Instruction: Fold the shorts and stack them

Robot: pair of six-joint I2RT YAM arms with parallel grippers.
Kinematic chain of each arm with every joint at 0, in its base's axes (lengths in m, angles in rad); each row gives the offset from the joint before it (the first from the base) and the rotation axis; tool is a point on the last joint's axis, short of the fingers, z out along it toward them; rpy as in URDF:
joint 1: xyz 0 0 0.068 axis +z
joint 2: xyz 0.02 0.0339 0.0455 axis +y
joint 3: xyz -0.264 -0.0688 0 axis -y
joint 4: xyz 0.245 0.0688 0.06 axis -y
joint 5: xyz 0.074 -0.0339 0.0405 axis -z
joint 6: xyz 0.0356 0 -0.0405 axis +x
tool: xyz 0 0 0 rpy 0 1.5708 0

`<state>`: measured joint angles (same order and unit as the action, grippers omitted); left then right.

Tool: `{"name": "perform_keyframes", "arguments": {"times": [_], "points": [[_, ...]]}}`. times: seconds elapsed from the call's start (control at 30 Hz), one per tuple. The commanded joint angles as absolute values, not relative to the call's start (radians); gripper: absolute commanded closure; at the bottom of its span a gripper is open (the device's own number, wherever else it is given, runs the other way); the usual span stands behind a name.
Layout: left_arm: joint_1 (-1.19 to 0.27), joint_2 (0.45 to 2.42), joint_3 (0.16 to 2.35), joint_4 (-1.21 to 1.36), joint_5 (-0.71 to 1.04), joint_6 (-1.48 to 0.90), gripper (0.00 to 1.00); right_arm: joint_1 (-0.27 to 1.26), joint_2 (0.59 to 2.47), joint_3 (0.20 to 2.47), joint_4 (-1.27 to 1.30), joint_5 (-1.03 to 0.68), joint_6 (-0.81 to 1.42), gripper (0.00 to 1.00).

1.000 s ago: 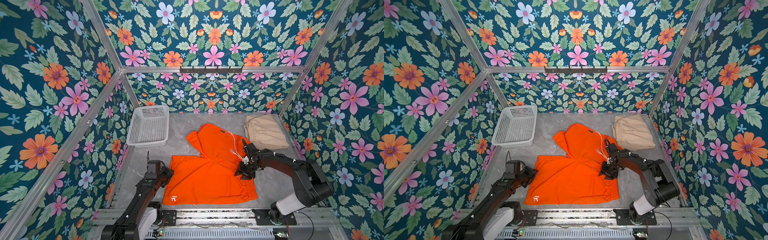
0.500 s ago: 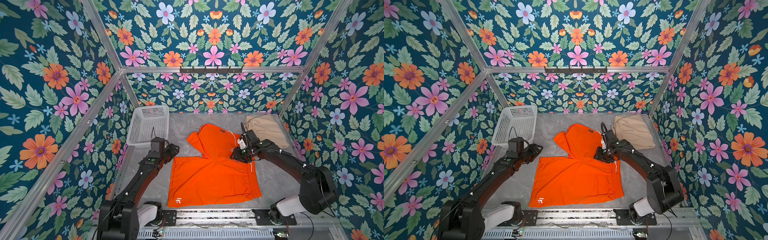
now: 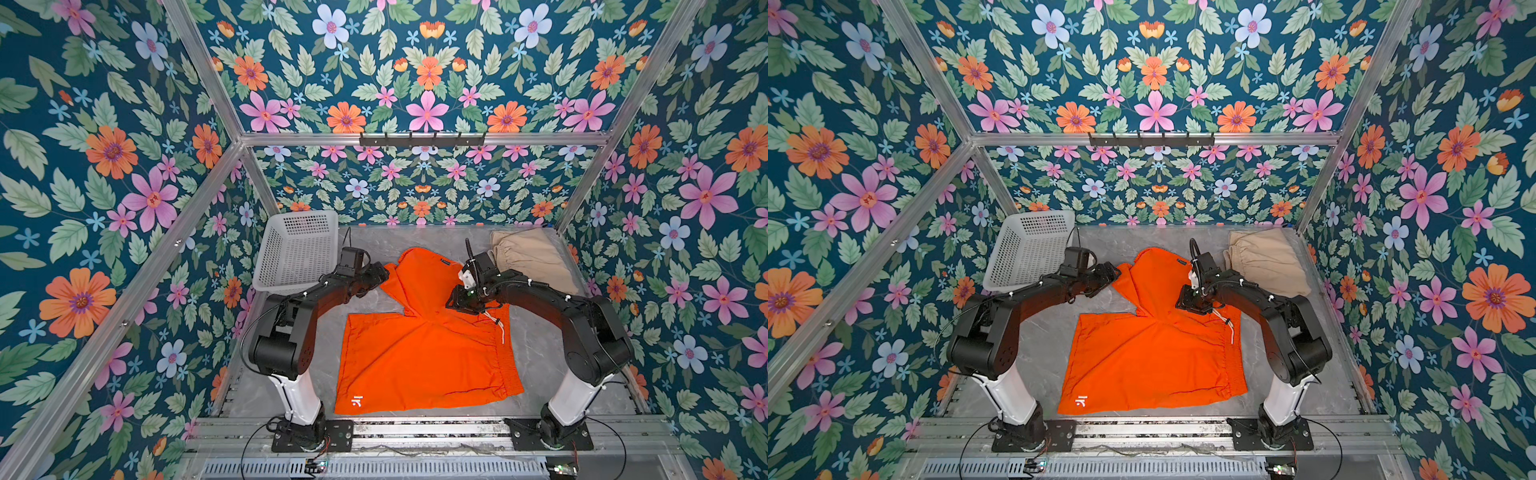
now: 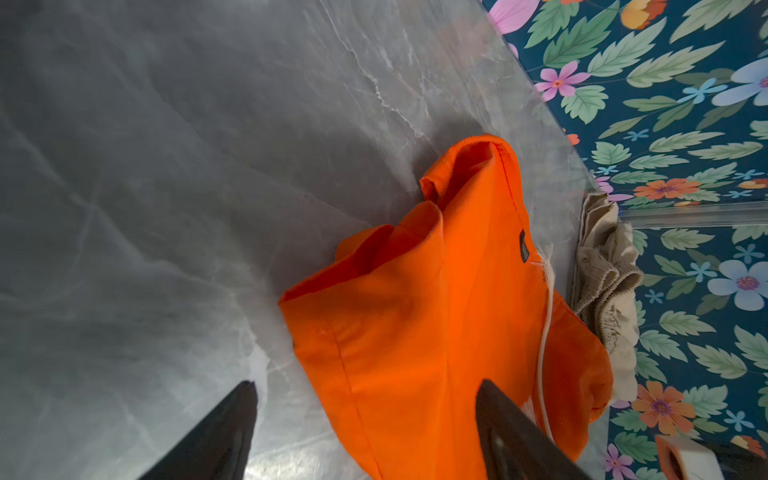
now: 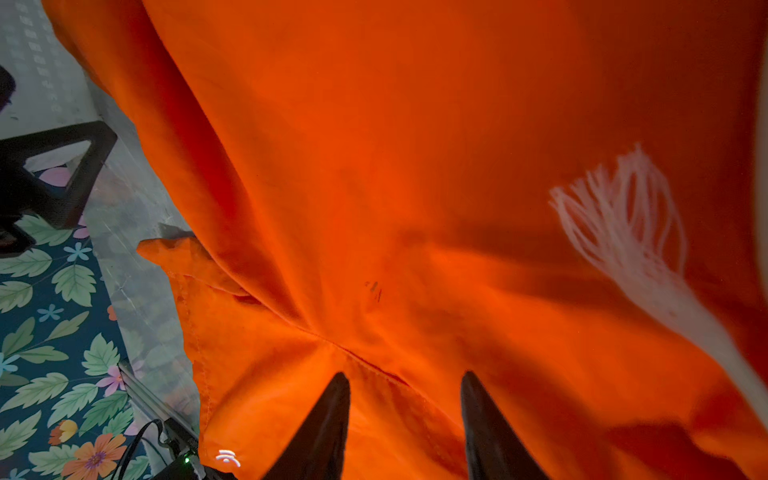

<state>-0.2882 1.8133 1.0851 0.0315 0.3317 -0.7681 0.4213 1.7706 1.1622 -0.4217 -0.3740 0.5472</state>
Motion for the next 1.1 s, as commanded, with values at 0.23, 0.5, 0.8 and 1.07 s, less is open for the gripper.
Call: {"name": "perform_keyframes", "arguments": {"times": [0.23, 0.5, 0.8, 1.07], "points": [[-0.286, 1.948, 1.145, 0.139, 0.339, -0.766, 0.36, 0.41, 1.818, 1.139, -0.353, -0.405, 0.558, 0.56], [-0.287, 1.876, 1.108, 0.061, 0.28, -0.737, 0.78, 0.37, 1.822, 1.103, -0.348, -0.368, 0.601, 0.56], [-0.287, 1.678, 0.872, 0.023, 0.193, -0.759, 0.95, 0.37, 1.848, 1.117, -0.365, -0.344, 0.627, 0.56], [-0.286, 1.607, 0.768, 0.202, 0.269, -0.77, 0.57, 0.38, 1.828, 1.136, -0.351, -0.386, 0.611, 0.56]]}}
